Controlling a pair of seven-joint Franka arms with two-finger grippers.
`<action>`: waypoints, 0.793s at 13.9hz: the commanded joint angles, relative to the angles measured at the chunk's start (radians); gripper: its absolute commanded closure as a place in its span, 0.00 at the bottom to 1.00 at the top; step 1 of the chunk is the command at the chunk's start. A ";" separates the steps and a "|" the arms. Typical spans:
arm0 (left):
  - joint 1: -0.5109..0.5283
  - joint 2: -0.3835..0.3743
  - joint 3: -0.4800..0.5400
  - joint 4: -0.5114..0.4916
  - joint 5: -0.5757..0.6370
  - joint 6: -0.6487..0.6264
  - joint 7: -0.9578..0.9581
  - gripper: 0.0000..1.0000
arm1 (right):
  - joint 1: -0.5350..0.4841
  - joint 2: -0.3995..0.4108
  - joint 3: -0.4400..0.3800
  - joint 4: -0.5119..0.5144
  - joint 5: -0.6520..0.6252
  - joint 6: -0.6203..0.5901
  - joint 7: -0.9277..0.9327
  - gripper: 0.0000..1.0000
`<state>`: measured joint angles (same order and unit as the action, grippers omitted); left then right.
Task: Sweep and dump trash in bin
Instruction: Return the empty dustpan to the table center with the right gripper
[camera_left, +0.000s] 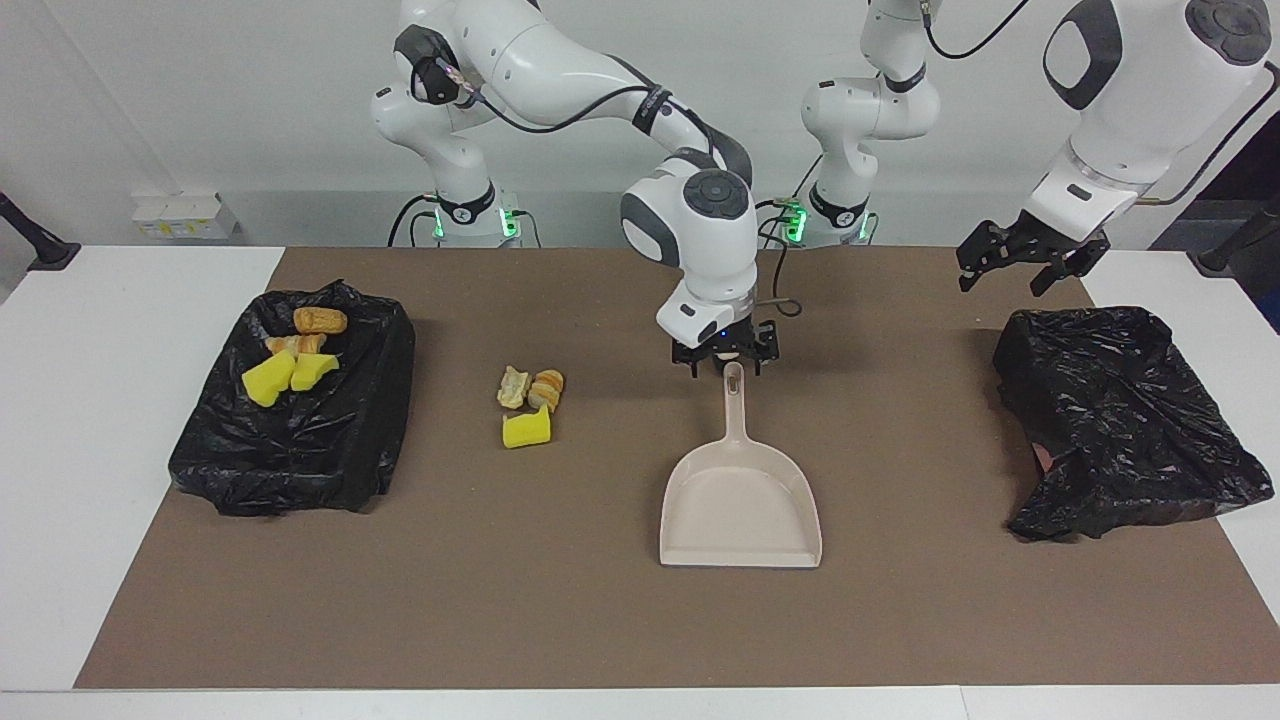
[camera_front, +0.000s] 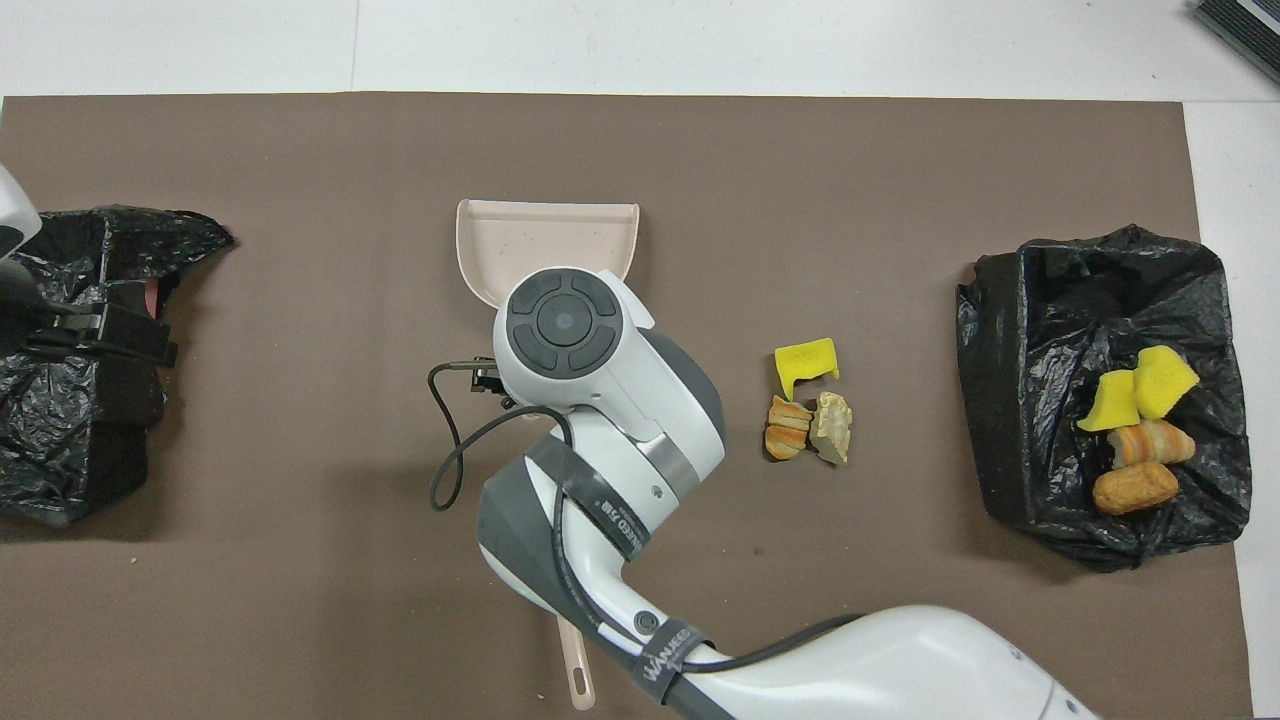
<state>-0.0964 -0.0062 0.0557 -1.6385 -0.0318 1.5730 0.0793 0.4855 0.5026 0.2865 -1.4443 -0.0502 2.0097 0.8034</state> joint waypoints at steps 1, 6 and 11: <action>-0.006 -0.014 0.003 -0.004 -0.011 -0.016 0.005 0.00 | 0.007 -0.204 0.011 -0.261 0.023 0.014 -0.026 0.00; -0.006 -0.021 0.001 -0.018 -0.011 -0.014 0.007 0.00 | 0.028 -0.351 0.099 -0.520 0.147 0.035 -0.167 0.00; -0.008 -0.024 0.000 -0.023 -0.011 -0.016 0.005 0.00 | 0.085 -0.340 0.099 -0.680 0.151 0.228 -0.228 0.00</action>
<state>-0.0978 -0.0087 0.0514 -1.6420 -0.0322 1.5699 0.0793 0.5780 0.1832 0.3870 -2.0626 0.0715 2.1780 0.6356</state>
